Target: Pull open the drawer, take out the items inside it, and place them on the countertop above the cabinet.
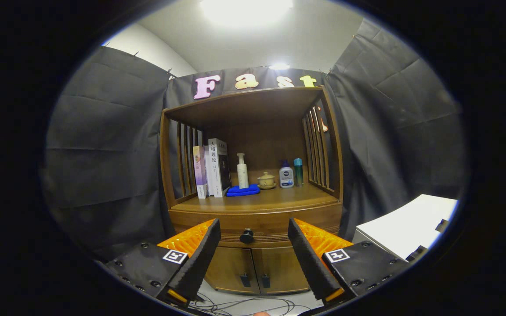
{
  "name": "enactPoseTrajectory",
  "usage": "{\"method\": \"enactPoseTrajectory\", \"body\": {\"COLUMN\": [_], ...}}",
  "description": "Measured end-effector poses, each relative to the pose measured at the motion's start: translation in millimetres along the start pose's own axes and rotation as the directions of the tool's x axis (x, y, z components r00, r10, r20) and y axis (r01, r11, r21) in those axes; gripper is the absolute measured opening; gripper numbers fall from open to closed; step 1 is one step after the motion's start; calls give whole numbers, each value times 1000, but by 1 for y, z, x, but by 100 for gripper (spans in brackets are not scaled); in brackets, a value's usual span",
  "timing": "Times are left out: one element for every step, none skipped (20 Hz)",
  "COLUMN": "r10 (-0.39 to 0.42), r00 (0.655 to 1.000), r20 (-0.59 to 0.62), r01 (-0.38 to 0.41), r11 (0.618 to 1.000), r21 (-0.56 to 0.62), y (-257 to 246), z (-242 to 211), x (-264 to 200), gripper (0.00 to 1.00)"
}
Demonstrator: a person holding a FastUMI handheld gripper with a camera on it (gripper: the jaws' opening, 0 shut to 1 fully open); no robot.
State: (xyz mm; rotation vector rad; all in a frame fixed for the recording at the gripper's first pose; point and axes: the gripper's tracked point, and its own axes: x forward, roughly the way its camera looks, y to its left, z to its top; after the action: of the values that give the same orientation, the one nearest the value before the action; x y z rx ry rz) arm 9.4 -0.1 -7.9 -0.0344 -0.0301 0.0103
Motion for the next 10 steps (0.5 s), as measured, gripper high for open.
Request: {"method": "enactPoseTrajectory", "body": {"r10": [4, 7, 8, 9, 10, 11, 11, 14, 18, 22], "r00": [1000, 1000, 1000, 1000, 1000, 1000, 1000, 999, 999, 999], "r20": [3, 4, 6, 8, 11, 17, 27, 36, 41, 43], "r01": [-4, -7, -8, -9, -10, -11, -11, -14, -17, -22], "r11": [1000, 1000, 1000, 1000, 1000, 1000, 1000, 1000, 1000, 1000], "r21": [-2, -2, -1, 0, 0, -1, -5, -10, -14, -14], "y": [1, 2, 3, 3, 3, 3, 3, 5, 6, 8], "z": [1, 0, 1, 0, 1, 2, 5, 7, 8, 6], "x": [2, 5, 10, 13, 18, 24, 31, 37, 45, 52], "gripper": [98, 97, 97, 97, 97, 97, 97, 98, 97, 97]}}
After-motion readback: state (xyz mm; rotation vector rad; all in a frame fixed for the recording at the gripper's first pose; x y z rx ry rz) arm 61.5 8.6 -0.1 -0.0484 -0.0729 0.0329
